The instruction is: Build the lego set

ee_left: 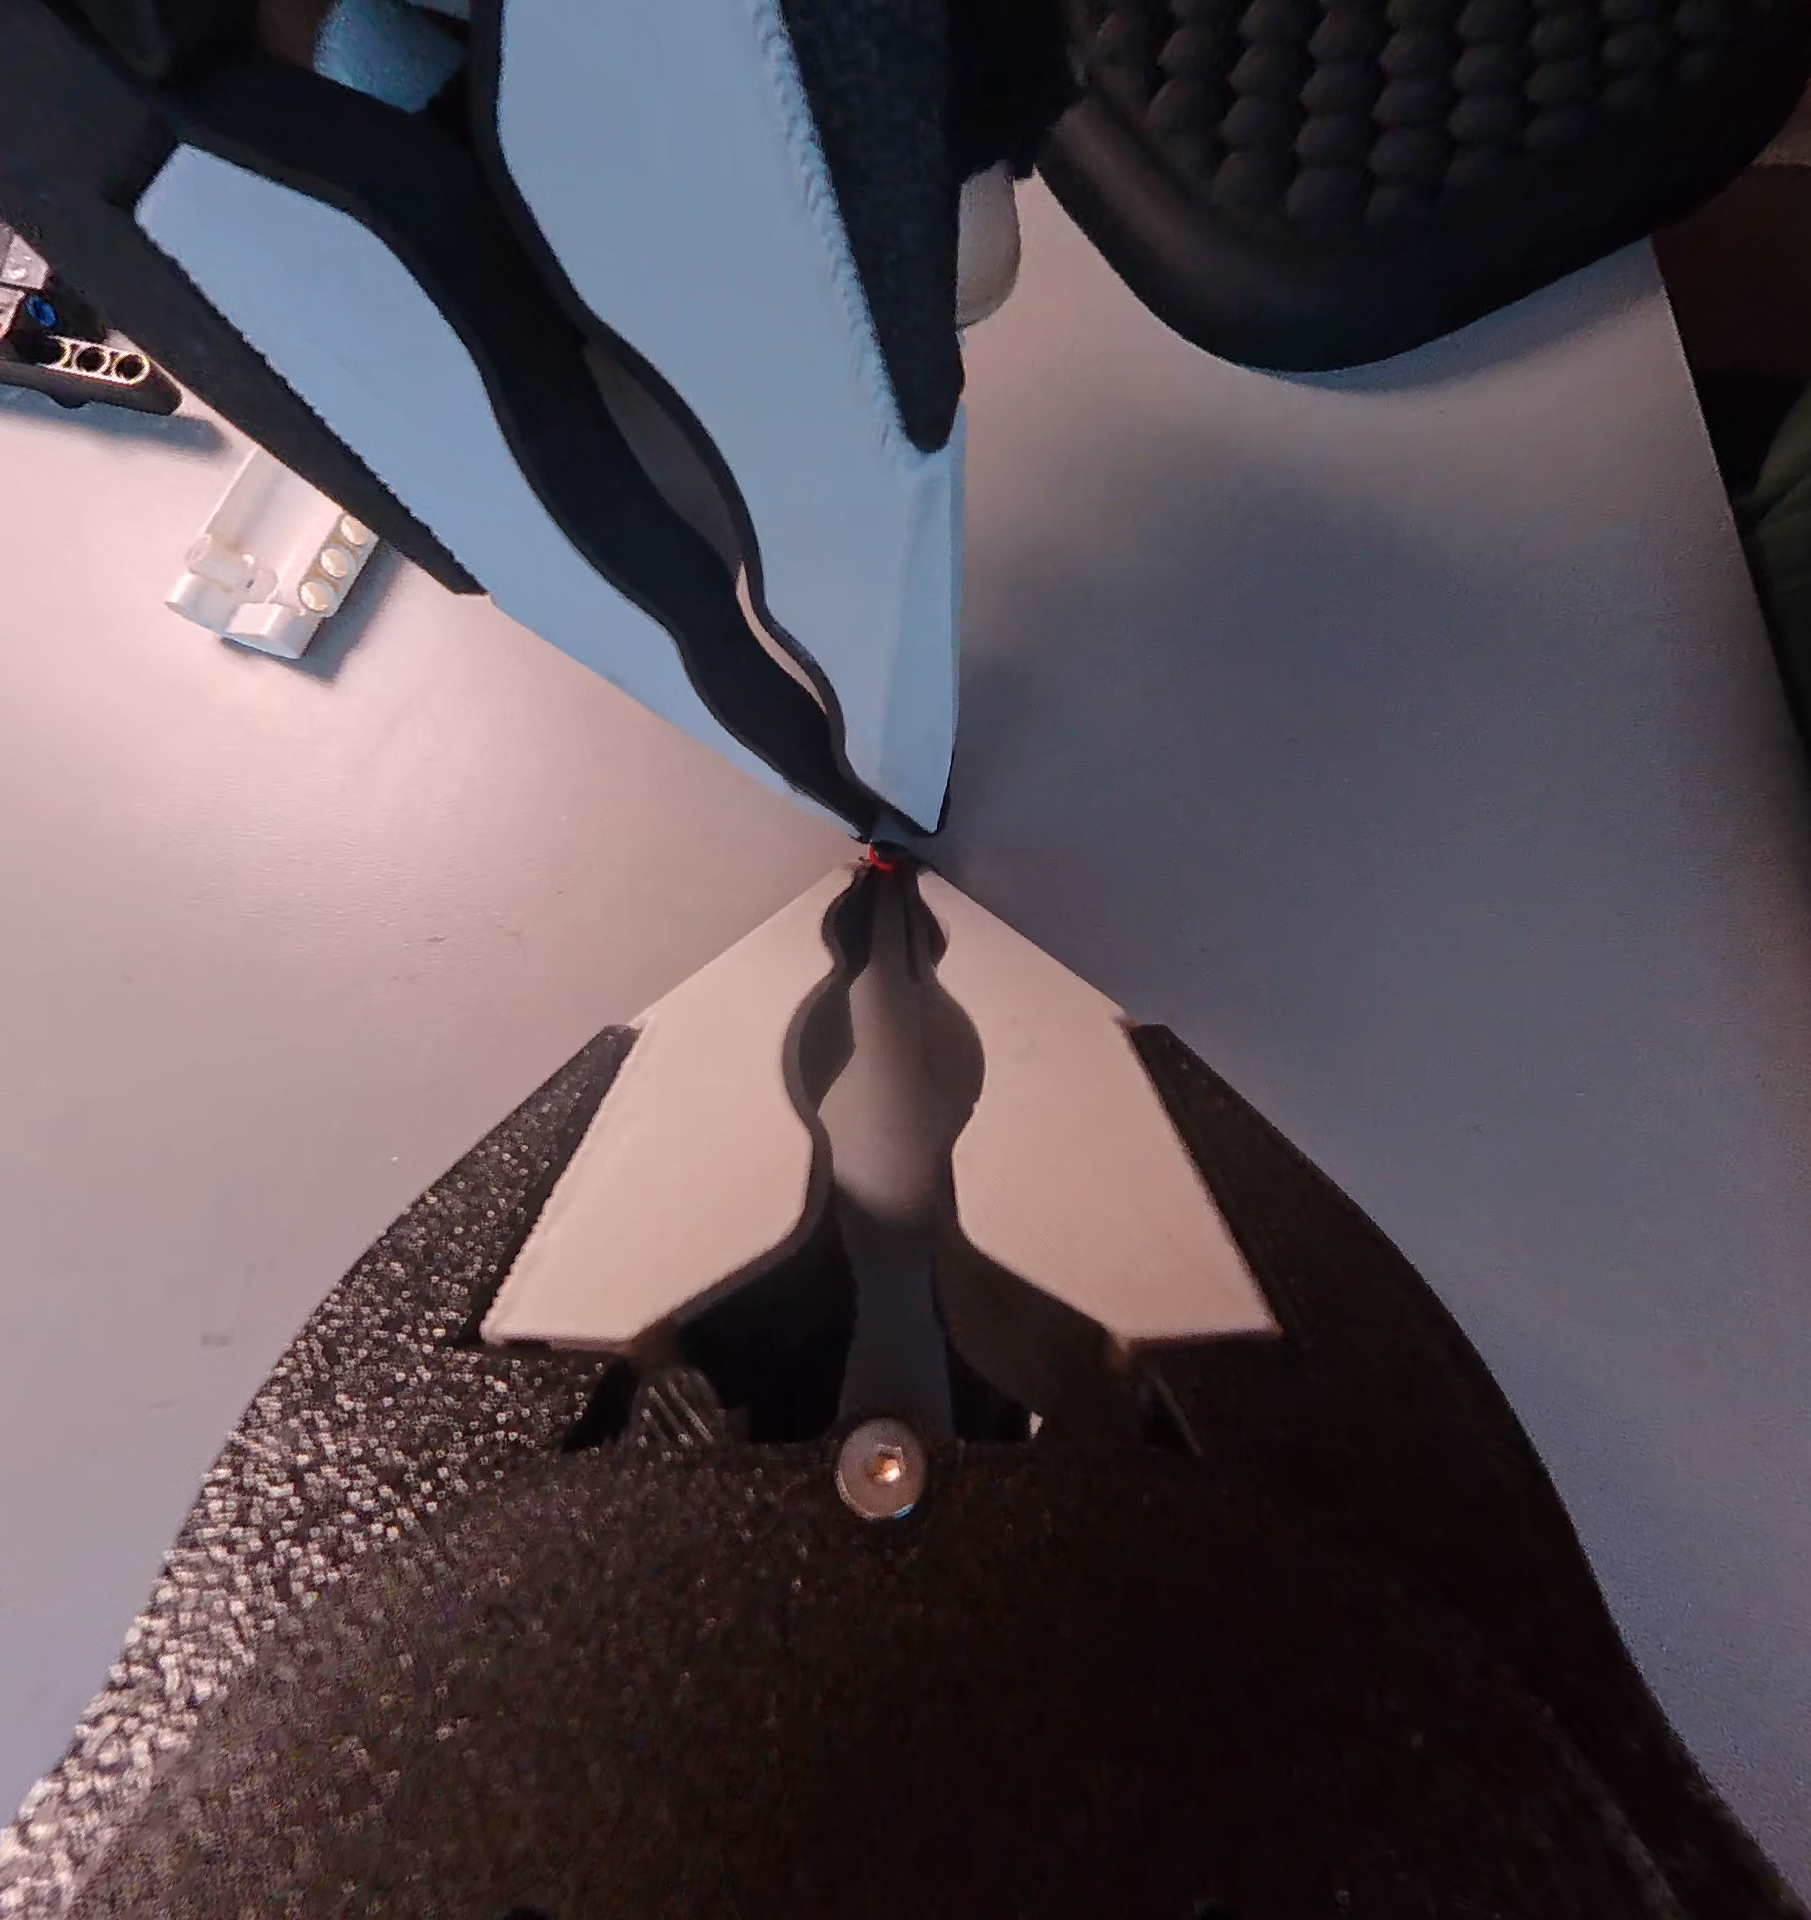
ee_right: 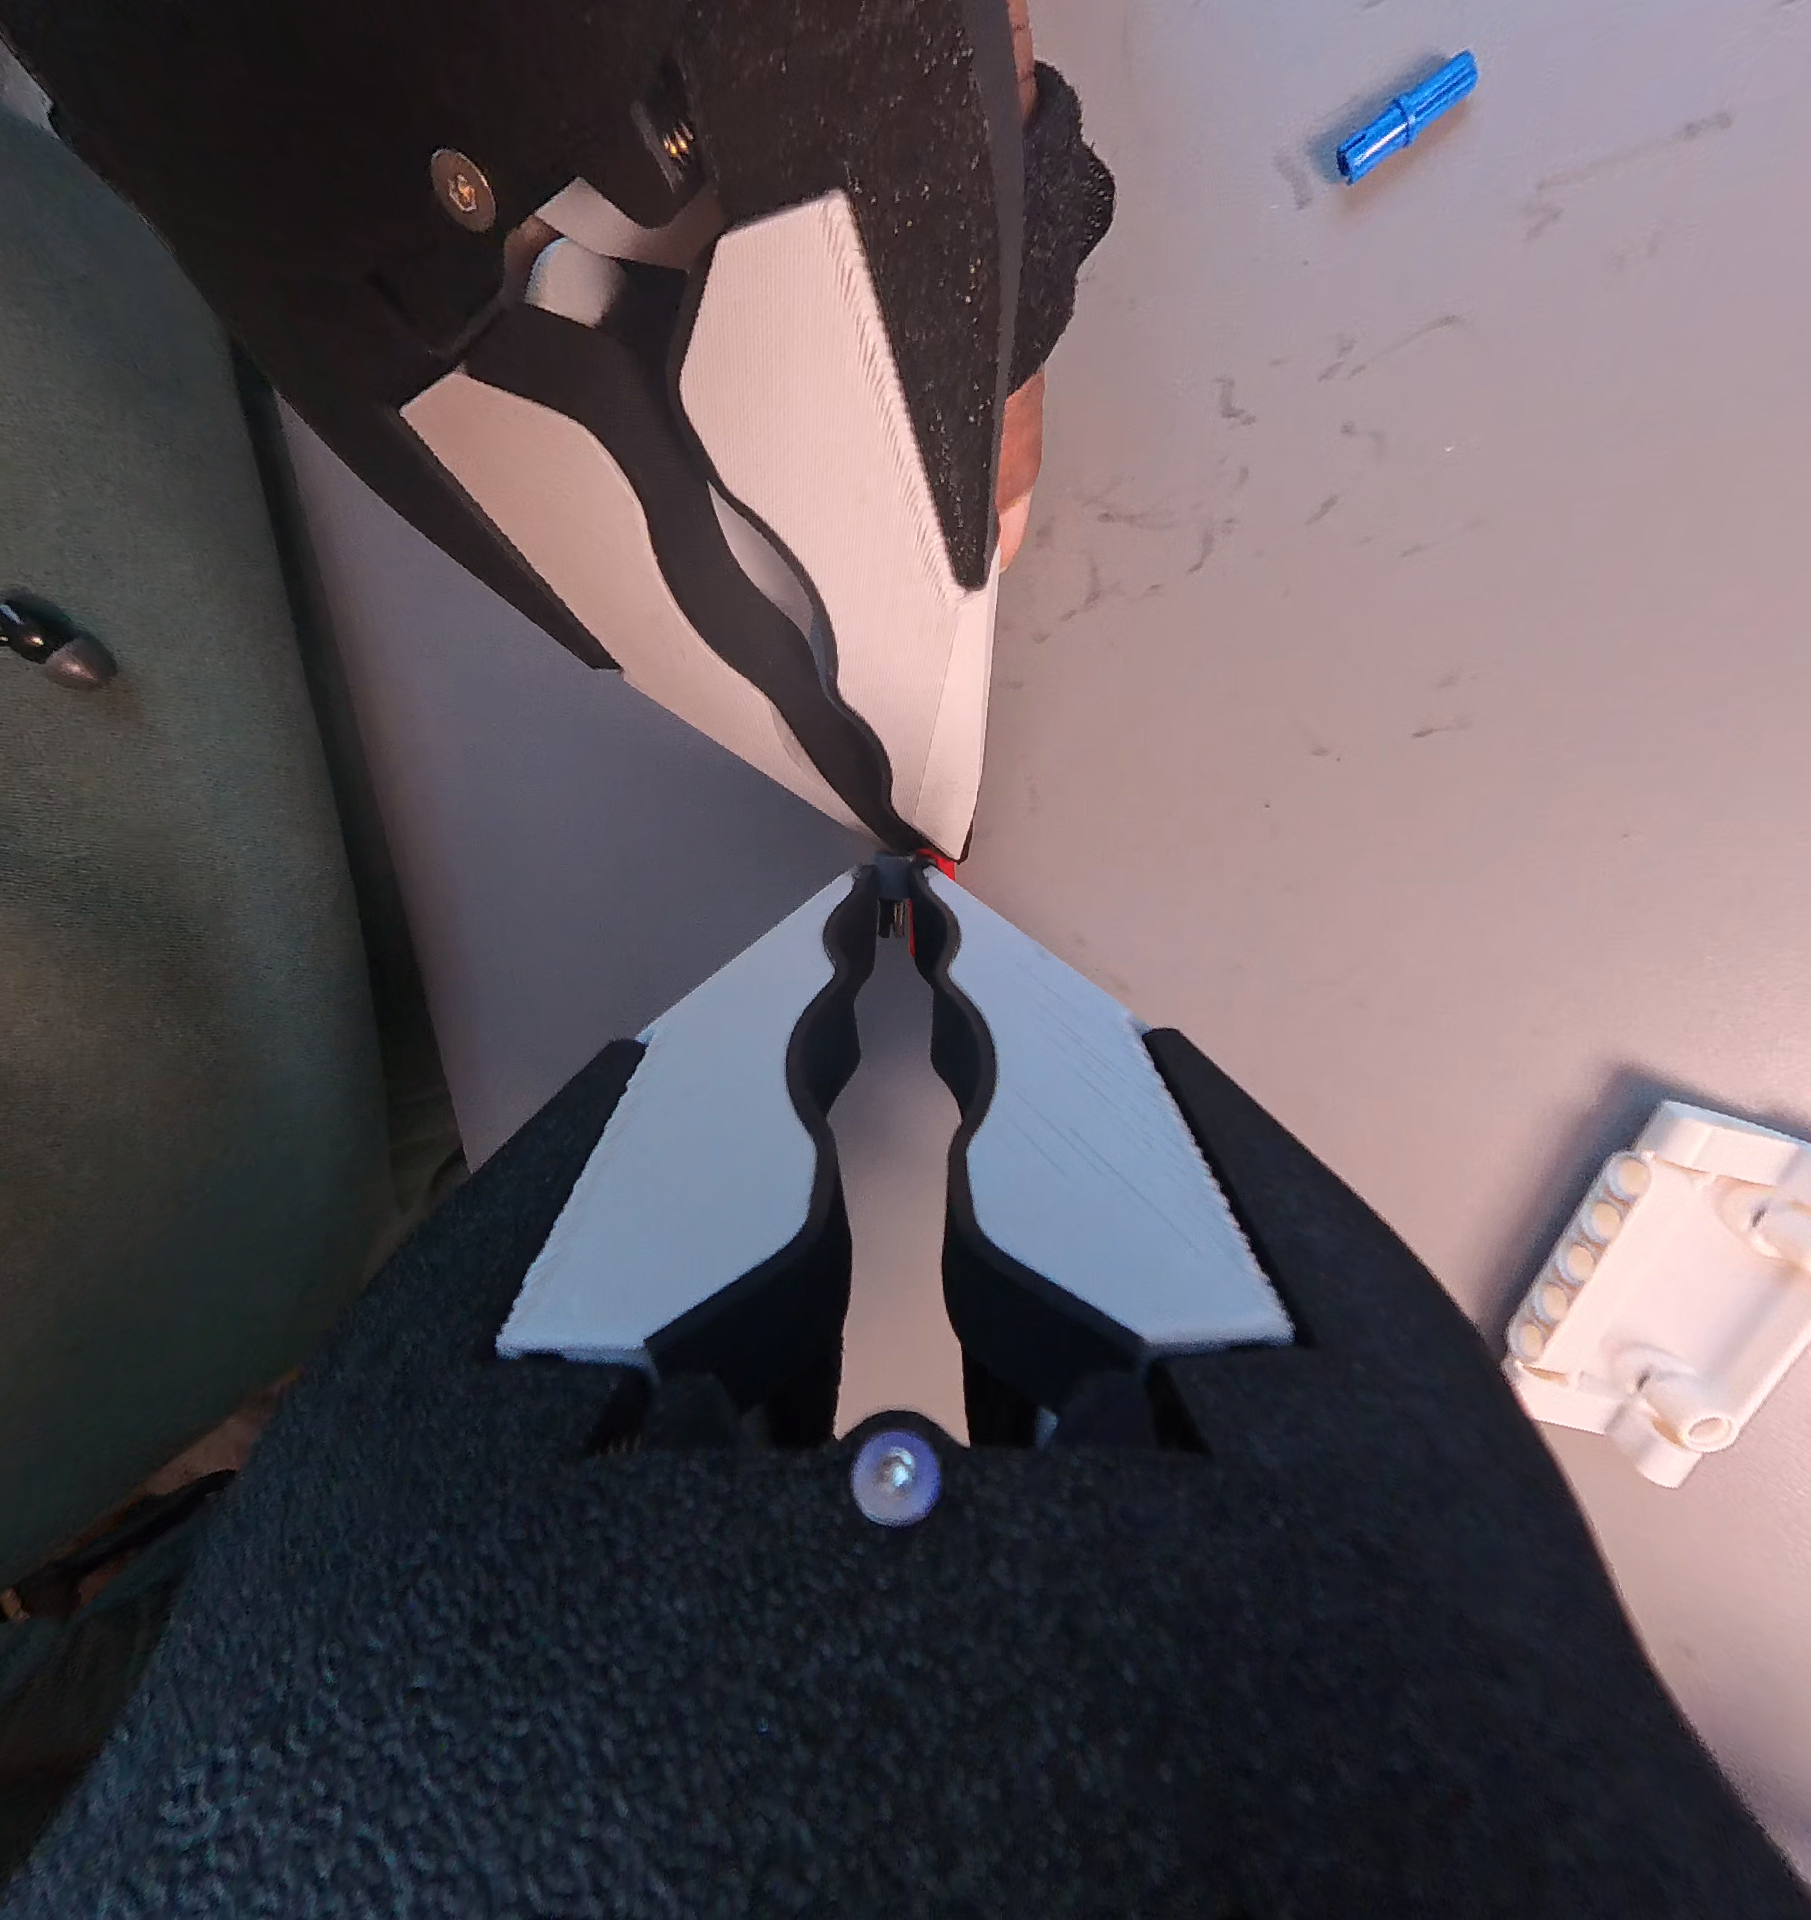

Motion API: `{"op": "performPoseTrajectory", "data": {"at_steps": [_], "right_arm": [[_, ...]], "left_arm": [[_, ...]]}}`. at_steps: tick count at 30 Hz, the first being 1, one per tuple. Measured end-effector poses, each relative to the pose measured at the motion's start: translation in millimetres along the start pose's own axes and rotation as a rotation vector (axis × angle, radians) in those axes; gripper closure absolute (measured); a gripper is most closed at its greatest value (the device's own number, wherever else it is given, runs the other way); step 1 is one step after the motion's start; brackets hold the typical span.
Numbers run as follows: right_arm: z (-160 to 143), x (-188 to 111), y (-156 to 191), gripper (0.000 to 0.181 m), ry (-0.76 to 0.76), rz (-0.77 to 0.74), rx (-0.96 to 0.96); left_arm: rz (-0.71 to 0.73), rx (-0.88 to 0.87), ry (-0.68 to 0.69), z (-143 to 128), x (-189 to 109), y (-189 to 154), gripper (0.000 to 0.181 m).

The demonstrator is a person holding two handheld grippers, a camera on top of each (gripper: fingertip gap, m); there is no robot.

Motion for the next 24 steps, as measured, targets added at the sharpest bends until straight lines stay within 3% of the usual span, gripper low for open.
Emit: {"op": "performPoseTrajectory", "data": {"at_steps": [15,24], "right_arm": [[-0.7,1.4,-5.0,0.175,0.06,0.076,0.071],[5.6,6.2,-2.3,0.176,0.126,-0.013,0.022]], "left_arm": [[-0.004,0.007,0.0,-0.1,0.3,-0.6,0.177],[-0.013,-0.014,0.0,0.5,0.6,0.3,0.177]]}}
Point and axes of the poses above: each gripper's, where its closed fingertips meet, x out along the fingers, z out of its top, y = z × x across the jaws, the point moved 8 cm from there along -x, back along the fingers, and after that the axes turned 7 degrees about -x, right-handed, at the moved point
